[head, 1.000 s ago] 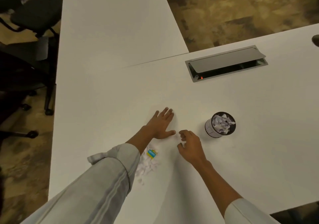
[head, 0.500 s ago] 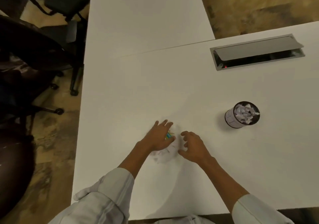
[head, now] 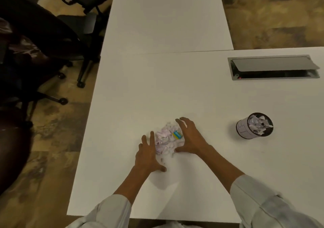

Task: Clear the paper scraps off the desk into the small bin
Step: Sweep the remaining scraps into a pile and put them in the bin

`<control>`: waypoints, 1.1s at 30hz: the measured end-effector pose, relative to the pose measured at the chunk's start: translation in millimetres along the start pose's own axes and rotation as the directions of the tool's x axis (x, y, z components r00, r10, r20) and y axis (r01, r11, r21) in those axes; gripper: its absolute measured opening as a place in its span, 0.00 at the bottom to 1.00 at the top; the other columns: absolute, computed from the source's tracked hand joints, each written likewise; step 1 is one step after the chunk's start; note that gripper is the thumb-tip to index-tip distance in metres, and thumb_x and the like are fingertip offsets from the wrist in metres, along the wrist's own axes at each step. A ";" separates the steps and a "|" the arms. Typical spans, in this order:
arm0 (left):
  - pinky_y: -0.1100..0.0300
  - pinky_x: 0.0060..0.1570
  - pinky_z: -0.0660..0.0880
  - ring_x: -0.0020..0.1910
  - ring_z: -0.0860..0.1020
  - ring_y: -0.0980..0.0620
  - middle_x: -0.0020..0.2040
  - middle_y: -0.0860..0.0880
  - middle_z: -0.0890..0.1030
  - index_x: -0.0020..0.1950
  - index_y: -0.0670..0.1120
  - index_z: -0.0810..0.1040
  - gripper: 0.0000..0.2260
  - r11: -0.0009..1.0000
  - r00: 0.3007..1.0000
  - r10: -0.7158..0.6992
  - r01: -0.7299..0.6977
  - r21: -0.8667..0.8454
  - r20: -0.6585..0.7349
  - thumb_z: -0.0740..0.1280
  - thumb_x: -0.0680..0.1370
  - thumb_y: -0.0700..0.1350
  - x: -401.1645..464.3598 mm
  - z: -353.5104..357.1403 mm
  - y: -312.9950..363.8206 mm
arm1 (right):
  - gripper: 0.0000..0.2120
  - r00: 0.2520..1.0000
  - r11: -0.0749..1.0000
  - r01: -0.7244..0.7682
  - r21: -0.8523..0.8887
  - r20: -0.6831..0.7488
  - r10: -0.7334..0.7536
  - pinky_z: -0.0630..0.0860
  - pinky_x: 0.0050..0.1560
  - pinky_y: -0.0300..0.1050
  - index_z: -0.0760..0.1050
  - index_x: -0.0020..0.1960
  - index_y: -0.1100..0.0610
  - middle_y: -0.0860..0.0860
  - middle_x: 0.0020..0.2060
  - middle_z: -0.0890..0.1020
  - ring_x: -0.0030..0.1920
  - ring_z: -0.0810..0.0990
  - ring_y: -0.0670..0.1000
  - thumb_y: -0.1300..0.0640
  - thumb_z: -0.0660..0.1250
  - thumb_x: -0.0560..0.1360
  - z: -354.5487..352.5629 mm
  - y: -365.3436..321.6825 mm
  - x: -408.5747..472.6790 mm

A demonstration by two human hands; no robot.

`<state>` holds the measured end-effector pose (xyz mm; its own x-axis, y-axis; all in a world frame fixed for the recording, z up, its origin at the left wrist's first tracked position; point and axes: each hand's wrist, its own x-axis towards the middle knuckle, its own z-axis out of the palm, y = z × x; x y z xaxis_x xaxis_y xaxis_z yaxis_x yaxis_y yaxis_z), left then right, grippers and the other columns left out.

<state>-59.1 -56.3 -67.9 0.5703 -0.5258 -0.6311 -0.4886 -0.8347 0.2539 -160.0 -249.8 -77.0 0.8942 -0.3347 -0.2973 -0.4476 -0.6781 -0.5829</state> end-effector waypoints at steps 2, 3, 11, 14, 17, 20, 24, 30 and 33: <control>0.47 0.61 0.74 0.73 0.63 0.38 0.78 0.43 0.43 0.76 0.54 0.32 0.69 1.000 0.999 0.025 -0.025 0.003 -0.030 0.83 0.54 0.59 2.8 7.6 7.6 | 0.65 0.981 0.986 0.081 -0.148 0.188 -0.052 0.53 0.76 0.59 0.43 0.79 0.56 0.58 0.78 0.46 0.78 0.45 0.60 0.40 0.81 0.57 2.5 -6.0 10.6; 0.48 0.60 0.75 0.71 0.66 0.38 0.78 0.42 0.45 0.76 0.55 0.32 0.68 0.999 0.998 0.044 -0.043 0.025 -0.053 0.82 0.56 0.58 4.5 9.4 11.4 | 0.65 0.964 0.972 0.120 -0.200 0.259 -0.066 0.49 0.76 0.61 0.40 0.79 0.55 0.58 0.78 0.41 0.78 0.40 0.60 0.39 0.80 0.59 5.5 -10.5 15.0; 0.54 0.59 0.77 0.63 0.75 0.44 0.70 0.43 0.68 0.77 0.47 0.53 0.44 0.983 0.977 0.180 -0.182 -0.007 -0.112 0.77 0.69 0.49 16.2 10.3 24.4 | 0.41 0.940 0.893 0.232 -0.386 0.326 -0.104 0.52 0.77 0.57 0.46 0.79 0.54 0.55 0.79 0.45 0.78 0.42 0.59 0.53 0.69 0.76 32.9 -28.1 -1.4; 0.58 0.53 0.77 0.55 0.78 0.47 0.62 0.44 0.76 0.75 0.47 0.62 0.29 0.958 0.940 0.284 -0.288 0.010 -0.191 0.69 0.76 0.46 12.7 14.9 21.0 | 0.30 0.975 0.921 0.178 -0.345 0.190 -0.117 0.70 0.67 0.54 0.56 0.77 0.58 0.57 0.77 0.56 0.76 0.54 0.58 0.62 0.63 0.79 42.0 -29.6 -19.1; 0.58 0.50 0.76 0.53 0.78 0.47 0.57 0.44 0.80 0.71 0.44 0.69 0.20 0.933 0.904 0.354 -0.360 0.020 -0.240 0.64 0.79 0.42 8.0 20.9 17.2 | 0.22 0.983 0.924 0.168 -0.344 0.124 -0.133 0.77 0.54 0.52 0.63 0.73 0.60 0.58 0.73 0.66 0.70 0.64 0.59 0.61 0.60 0.80 46.5 -30.4 -25.4; 0.57 0.47 0.76 0.48 0.79 0.46 0.50 0.43 0.82 0.60 0.42 0.79 0.11 0.927 0.901 0.329 -0.365 -0.085 -0.284 0.63 0.79 0.40 6.9 19.5 17.2 | 0.16 0.982 0.913 0.186 -0.362 0.080 -0.169 0.75 0.45 0.49 0.68 0.68 0.59 0.55 0.63 0.75 0.60 0.72 0.56 0.60 0.58 0.81 47.5 -29.4 -22.8; 0.51 0.43 0.77 0.40 0.81 0.44 0.40 0.42 0.84 0.43 0.39 0.82 0.06 0.902 0.898 0.278 -0.366 -0.227 -0.341 0.67 0.76 0.38 5.0 6.2 22.7 | 0.15 0.991 0.965 0.128 -0.228 -0.017 -0.135 0.73 0.49 0.45 0.74 0.65 0.55 0.53 0.58 0.80 0.56 0.76 0.56 0.59 0.63 0.79 39.7 -26.4 -17.6; 0.57 0.30 0.65 0.26 0.64 0.55 0.25 0.51 0.69 0.28 0.45 0.68 0.16 0.840 0.818 0.241 -0.445 -0.310 -0.522 0.69 0.72 0.35 9.7 -31.6 47.3 | 0.10 0.930 0.951 0.002 0.308 -0.350 0.111 0.79 0.49 0.38 0.85 0.52 0.57 0.52 0.47 0.87 0.47 0.85 0.47 0.66 0.69 0.74 -15.1 -22.4 -33.0; 0.55 0.31 0.69 0.28 0.69 0.53 0.27 0.47 0.73 0.32 0.43 0.74 0.10 0.784 0.791 0.266 -0.510 -0.355 -0.550 0.72 0.72 0.37 13.9 -44.1 75.5 | 0.08 0.866 0.901 0.013 0.434 -0.455 0.206 0.76 0.42 0.31 0.86 0.48 0.58 0.49 0.45 0.87 0.36 0.82 0.36 0.67 0.70 0.73 -55.7 -8.2 -53.7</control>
<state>-58.9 -133.8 -25.2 0.6848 -0.7281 -0.0285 -0.4396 -0.4441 0.7807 -204.0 -262.7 -14.1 0.6852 -0.7276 -0.0336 -0.3941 -0.3315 -0.8572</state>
